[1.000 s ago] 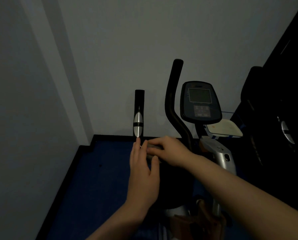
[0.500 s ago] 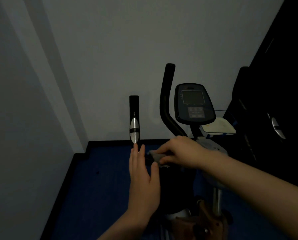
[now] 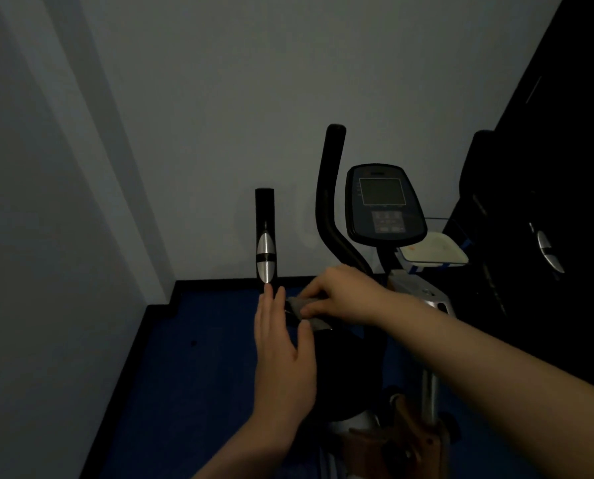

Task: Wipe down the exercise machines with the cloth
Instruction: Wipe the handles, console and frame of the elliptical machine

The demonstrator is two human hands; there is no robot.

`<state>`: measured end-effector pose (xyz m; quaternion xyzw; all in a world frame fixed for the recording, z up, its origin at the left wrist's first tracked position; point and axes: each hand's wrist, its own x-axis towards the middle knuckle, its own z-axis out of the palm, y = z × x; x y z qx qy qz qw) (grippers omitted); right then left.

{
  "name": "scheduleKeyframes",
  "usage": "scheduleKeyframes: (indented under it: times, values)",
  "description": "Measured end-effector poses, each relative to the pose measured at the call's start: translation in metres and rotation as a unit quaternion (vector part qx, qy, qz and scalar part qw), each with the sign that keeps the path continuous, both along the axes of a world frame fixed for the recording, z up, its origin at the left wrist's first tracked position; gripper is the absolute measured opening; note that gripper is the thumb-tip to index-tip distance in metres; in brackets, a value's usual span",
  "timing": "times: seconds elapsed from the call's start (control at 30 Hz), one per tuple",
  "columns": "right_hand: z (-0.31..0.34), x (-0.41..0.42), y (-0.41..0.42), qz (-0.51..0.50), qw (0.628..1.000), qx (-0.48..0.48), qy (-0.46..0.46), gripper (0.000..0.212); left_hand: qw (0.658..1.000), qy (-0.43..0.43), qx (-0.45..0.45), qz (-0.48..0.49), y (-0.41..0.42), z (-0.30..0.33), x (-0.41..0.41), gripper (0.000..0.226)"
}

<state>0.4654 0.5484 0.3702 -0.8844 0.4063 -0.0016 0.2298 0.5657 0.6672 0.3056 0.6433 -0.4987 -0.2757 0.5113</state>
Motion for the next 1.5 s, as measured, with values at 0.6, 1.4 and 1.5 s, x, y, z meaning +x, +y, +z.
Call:
scheduleKeyframes:
  times: [0.6,1.4,1.5]
  values:
    - [-0.001,-0.005,0.006,0.029,0.999,-0.026,0.011,0.029,1.0,-0.018,-0.007,0.001,0.002,-0.002,0.002,0.054]
    - [-0.01,0.075,0.002,-0.269,0.908,-0.022,-0.319,0.02,0.997,0.063,-0.018,-0.04,-0.072,0.046,0.088,0.046]
    - [-0.021,0.059,0.015,-0.254,0.949,0.015,-0.186,0.028,0.994,0.068,-0.017,-0.083,-0.085,0.044,0.089,0.047]
